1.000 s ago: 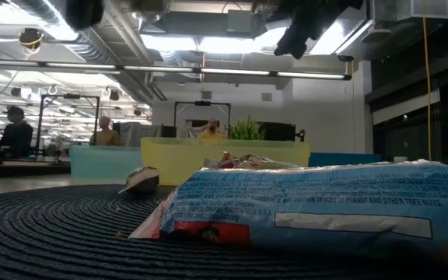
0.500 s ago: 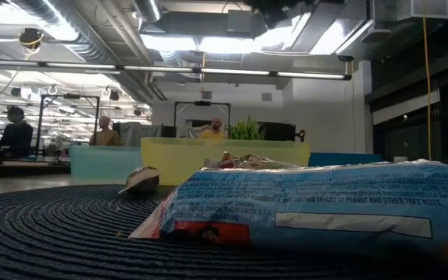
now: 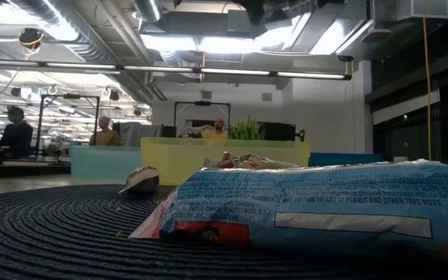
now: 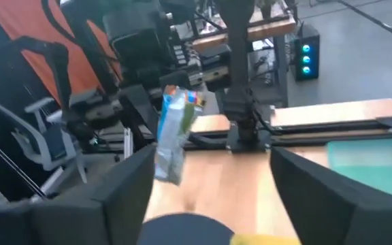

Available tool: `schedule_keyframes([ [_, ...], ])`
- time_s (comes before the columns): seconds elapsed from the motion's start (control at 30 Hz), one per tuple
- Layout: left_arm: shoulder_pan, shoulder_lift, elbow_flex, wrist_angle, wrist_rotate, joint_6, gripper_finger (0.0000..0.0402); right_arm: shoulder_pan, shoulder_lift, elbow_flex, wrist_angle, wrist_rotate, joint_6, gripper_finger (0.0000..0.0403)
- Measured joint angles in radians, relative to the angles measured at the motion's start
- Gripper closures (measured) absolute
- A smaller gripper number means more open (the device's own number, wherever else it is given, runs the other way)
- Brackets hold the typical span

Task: Pick and place Granola Bars by type
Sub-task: Put the yellow granola bar into the blue bin

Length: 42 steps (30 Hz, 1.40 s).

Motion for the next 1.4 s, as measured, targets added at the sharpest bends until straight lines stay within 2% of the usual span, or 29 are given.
schedule_keyframes([
  [0.13, 0.005, 0.0, 0.0, 0.0, -0.004, 0.027, 0.0384, 0.031, 0.047, 0.0, 0.137, 0.021, 0.085, 0.0077],
  [0.33, 0.005, 0.0, 0.0, 0.001, -0.005, 0.046, 0.0384, 0.053, 0.113, 0.0, 0.281, 0.027, 0.183, 0.0081],
  [0.67, 0.009, 0.0, 0.0, 0.001, -0.005, 0.069, 0.0384, 0.088, 0.182, 0.003, 0.352, 0.024, 0.238, 0.0084],
  [1.0, 0.063, 0.0, 0.0, 0.011, 0.024, 0.077, 0.0384, 0.114, 0.205, 0.067, 0.351, 0.011, 0.223, 0.0086],
  [1.17, 0.069, 0.001, 0.0, 0.04, 0.031, 0.103, 0.0384, 0.113, 0.205, 0.068, 0.351, 0.011, 0.22, 0.0123],
  [1.4, 0.069, 0.001, 0.0, 0.067, 0.033, 0.122, 0.0384, 0.113, 0.205, 0.068, 0.348, 0.012, 0.209, 0.0214],
])
